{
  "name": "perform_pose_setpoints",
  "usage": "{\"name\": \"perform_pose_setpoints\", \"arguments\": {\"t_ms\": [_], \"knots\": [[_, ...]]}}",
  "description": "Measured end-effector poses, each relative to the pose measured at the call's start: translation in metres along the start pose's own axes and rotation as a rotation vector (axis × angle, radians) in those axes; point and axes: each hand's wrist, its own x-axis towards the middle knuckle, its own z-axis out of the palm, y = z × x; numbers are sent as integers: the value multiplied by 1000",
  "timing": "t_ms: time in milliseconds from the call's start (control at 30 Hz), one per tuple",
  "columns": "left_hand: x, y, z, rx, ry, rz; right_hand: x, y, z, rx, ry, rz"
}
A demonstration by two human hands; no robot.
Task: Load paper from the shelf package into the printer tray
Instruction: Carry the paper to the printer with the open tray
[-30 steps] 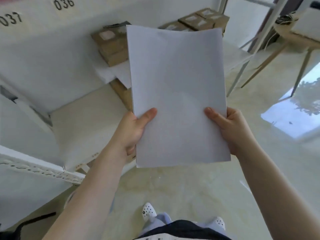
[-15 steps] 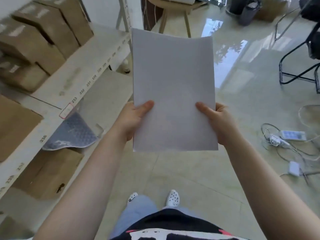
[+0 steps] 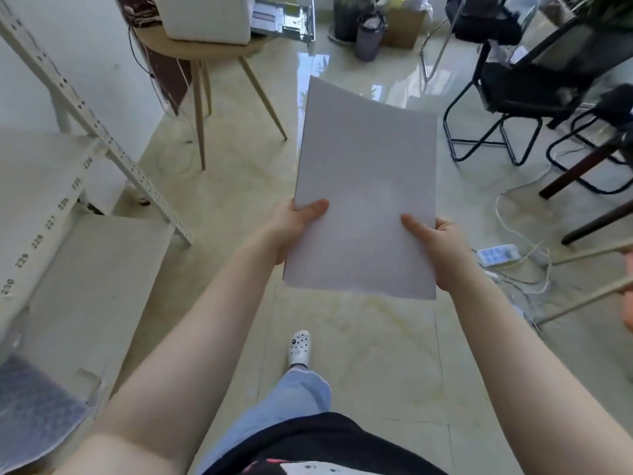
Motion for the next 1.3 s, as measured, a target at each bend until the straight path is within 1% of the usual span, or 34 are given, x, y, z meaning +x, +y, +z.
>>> {"name": "perform_pose_setpoints", "arguments": {"t_ms": [133,267,433,600,700,900,1067,1167,1300], "knots": [[92,42,16,16,-52,-43,89,-32,-3,13,52,52],[177,88,37,50,-89,-53,170,-68,-7,57,109,53],[283,135,66,107,-97,-55,274,-107,-16,105,150,67],[398,162,95,150,-53,-47,391,-135,-33,133,138,75],[460,178,116,156,-12,-75,460,-156,-47,110,117,109],[579,224,147,133,43,-79,594,-218,-67,66,71,115],[678,269,162,34,65,-57,703,-268,-68,22,18,100],[749,291,168,23,81,-63,776,-288,-66,10,12,99],[848,326,172,44,62,-97,873,-317,-61,-18,28,125]]}}
